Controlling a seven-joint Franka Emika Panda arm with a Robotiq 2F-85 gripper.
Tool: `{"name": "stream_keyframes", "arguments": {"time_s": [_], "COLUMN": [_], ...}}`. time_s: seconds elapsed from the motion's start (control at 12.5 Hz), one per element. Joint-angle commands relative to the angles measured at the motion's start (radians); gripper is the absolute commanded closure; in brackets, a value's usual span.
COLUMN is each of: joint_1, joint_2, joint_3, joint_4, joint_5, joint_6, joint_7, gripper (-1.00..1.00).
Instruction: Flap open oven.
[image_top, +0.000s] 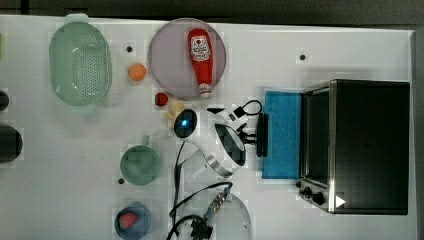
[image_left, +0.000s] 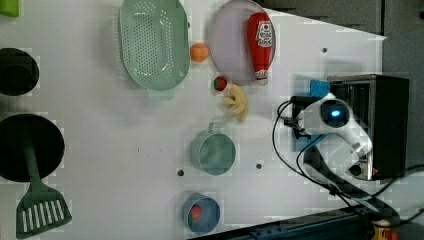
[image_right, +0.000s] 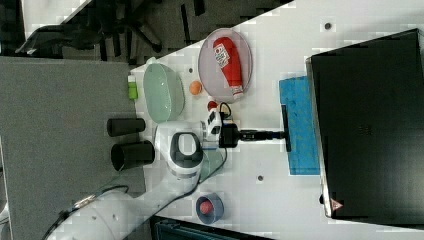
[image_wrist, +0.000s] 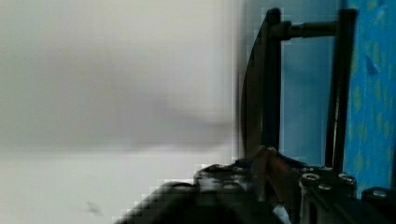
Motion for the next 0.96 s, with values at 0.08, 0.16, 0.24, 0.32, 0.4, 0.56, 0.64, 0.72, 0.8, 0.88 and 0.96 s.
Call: {"name": "stream_keyframes", "arguments": {"time_s": [0.08,0.16,0.24,0.32,0.4,0.56,0.64,0.72,0.8,0.88,0.96], "joint_1": [-0.009,-0.01,-0.01,-0.012,-0.012,-0.012,-0.012,-0.012,-0.012,-0.012,-0.012], "joint_2": [-0.189,-0.246,-0.302,-0.356,-0.406,-0.5,-0.535,-0.56,-0.575,-0.586,-0.592], "joint_3": [-0.009,-0.014,-0.018,-0.022,-0.026,-0.027,-0.027,-0.027,-0.026,-0.027,-0.029], "joint_4": [0.068,0.082,0.099,0.119,0.143,0.213,0.267,0.323,0.376,0.417,0.447], "joint_5": [0.229,0.338,0.438,0.529,0.603,0.675,0.673,0.672,0.671,0.671,0.671], "joint_6": [-0.014,-0.028,-0.055,-0.104,-0.176,-0.375,-0.491,-0.598,-0.678,-0.756,-0.824], "joint_7": [0.08,0.08,0.08,0.08,0.08,0.085,0.085,0.085,0.085,0.089,0.117], "gripper": [0.65,0.65,0.65,0.65,0.65,0.65,0.65,0.65,0.65,0.65,0.65]}}
